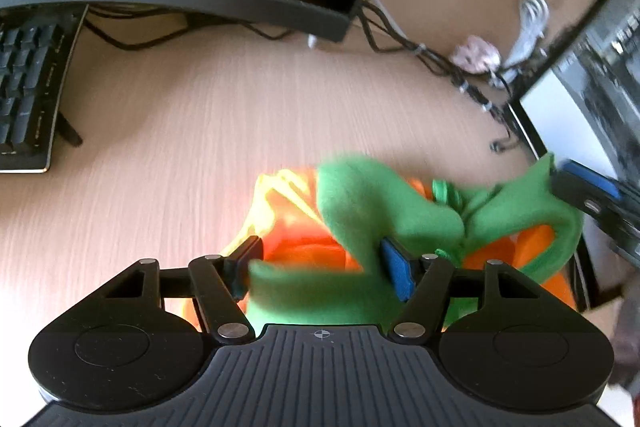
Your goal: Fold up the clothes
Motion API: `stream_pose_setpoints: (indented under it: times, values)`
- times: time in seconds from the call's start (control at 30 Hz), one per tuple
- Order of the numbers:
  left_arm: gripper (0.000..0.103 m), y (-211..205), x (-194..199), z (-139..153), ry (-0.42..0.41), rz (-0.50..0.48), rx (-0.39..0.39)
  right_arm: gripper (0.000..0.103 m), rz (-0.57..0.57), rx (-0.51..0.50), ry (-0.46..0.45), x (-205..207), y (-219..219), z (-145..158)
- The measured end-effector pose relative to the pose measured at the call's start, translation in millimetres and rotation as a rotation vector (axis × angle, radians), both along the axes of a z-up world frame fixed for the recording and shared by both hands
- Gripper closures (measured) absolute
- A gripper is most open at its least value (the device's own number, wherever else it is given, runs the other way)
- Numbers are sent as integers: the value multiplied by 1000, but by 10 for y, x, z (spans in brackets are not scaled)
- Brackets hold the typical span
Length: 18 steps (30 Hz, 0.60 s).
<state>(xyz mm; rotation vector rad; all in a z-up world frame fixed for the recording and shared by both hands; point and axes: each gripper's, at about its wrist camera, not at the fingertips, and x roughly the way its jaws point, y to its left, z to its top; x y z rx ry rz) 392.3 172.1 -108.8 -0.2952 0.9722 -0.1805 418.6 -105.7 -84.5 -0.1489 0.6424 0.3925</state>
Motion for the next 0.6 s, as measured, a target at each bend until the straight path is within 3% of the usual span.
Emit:
stream_pose_setpoints:
  times: [0.17, 0.23, 0.5, 0.6]
  values:
    - [29, 92, -168, 4, 0, -30, 15, 63, -79, -38, 139, -109, -168, -355]
    - [29, 161, -231, 75, -20, -41, 8, 61, -98, -24, 149, -176, -250, -429]
    - [25, 162, -416, 543, -195, -239, -150, 59, -109, -28, 63, -341, -263, -60]
    - [17, -28, -358, 436, -182, -302, -180, 53, -80, -54, 74, -393, -226, -36]
